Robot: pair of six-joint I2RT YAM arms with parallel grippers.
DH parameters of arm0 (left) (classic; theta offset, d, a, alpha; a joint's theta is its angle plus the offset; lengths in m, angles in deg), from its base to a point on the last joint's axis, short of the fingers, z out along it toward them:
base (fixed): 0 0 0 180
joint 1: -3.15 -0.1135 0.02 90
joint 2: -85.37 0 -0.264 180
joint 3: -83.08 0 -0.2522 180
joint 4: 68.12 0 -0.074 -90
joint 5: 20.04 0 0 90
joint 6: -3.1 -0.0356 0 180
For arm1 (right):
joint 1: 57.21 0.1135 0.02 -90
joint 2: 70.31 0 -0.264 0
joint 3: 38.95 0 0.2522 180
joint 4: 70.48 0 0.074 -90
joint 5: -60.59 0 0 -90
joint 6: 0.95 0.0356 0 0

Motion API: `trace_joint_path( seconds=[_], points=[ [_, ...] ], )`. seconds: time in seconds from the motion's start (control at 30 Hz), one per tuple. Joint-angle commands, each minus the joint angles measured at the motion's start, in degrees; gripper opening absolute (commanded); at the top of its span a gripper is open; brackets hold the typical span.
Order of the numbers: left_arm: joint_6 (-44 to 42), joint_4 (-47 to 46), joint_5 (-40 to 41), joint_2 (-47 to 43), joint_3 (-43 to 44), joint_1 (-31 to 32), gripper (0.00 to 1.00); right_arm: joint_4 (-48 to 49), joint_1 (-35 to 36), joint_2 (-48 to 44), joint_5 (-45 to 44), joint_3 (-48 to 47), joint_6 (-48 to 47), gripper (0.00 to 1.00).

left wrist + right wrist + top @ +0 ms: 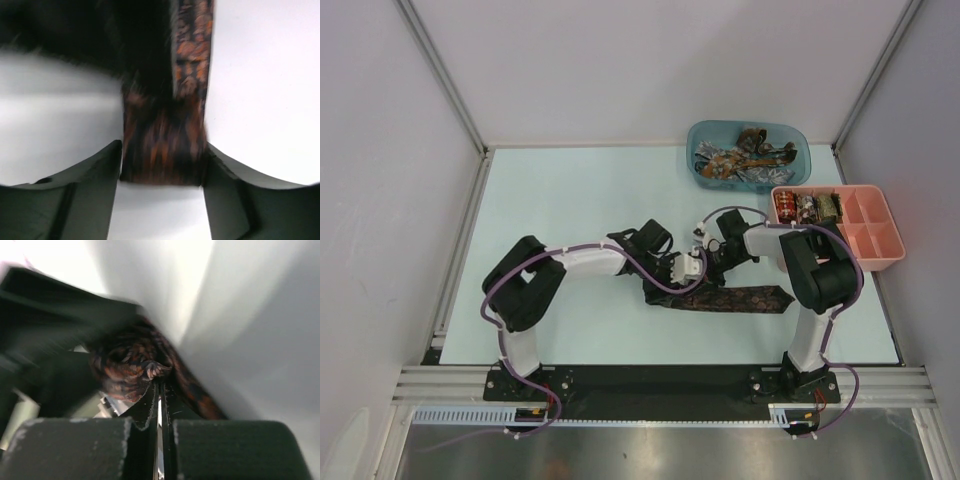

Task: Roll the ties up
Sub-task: Roll the tie at the center of the board.

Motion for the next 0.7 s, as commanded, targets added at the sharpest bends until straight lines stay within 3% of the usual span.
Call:
trace_joint_path(
  seconds=[0.0,0.13,0.43,0.5,0.6,0.67],
  points=[
    [5.98,-7.02,-6.44,-6.42,-5.12,-3.63,0.71,-5.45,-0.72,0.67,-7.98,0.60,-5.55,0.00],
    [8.80,-14.40,-9.16,-8.28,-8.82,-3.63,0.83,-6.94,-0.63,0.84,-11.32,0.07,-6.26,0.00],
    [12.76,-24.52,-11.81,-4.33,-10.05,-0.73,0.87,-7.12,0.16,1.55,-13.43,-0.46,-6.52,0.00],
    [12.06,-26.01,-10.50,-2.66,-10.05,-0.29,0.84,-7.04,0.51,1.90,-13.35,-0.63,-6.70,0.00],
    [10.30,-25.85,-8.91,-1.34,-9.26,0.77,0.71,-6.42,1.39,2.69,-12.73,-1.69,-6.61,0.00],
    [8.81,-24.88,-7.85,-1.16,-8.48,1.64,0.56,-5.98,1.83,3.56,-12.20,-3.09,-6.26,0.00]
  ],
)
